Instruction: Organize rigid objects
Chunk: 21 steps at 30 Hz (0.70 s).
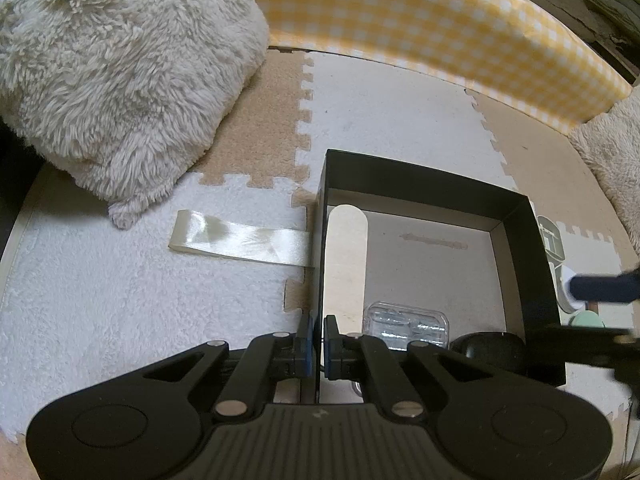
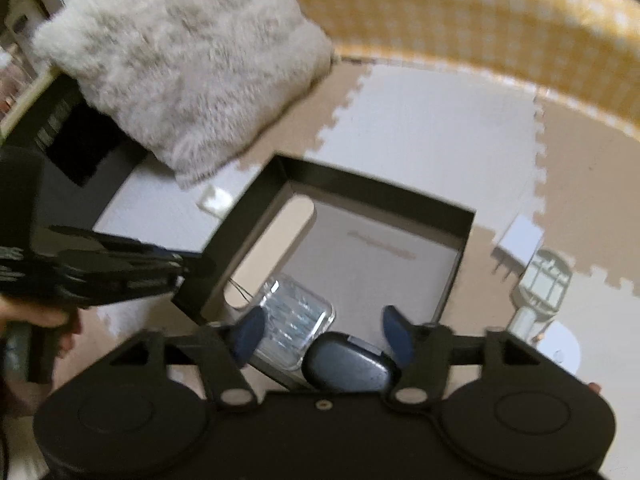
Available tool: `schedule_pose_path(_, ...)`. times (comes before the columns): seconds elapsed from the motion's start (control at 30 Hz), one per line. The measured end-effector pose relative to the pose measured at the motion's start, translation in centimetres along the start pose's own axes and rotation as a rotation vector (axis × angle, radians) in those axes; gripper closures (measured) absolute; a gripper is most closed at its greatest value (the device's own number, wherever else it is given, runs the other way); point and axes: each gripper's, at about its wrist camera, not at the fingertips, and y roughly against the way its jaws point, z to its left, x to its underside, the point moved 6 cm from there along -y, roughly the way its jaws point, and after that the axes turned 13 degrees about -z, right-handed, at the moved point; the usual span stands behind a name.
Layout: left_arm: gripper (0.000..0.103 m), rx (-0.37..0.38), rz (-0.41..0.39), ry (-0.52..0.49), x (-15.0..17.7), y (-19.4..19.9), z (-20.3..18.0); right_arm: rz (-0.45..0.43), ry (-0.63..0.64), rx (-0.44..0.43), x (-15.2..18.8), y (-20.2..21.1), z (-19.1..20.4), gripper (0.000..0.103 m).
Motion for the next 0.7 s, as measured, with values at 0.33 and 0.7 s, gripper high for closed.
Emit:
schedule_pose_path(0.33, 0.099, -0.002, -0.003, -0.006, -0.1, 0.1, 0.1, -0.216, -0.01, 0.095, -2.2, 5.8, -3.6, 0.0)
schedule_pose_path(0.7, 0.099, -0.005, -0.004, -0.012, 0.0, 0.1, 0.1, -0.332, -0.157, 0.299, -0.7, 6.3, -11.9, 0.005)
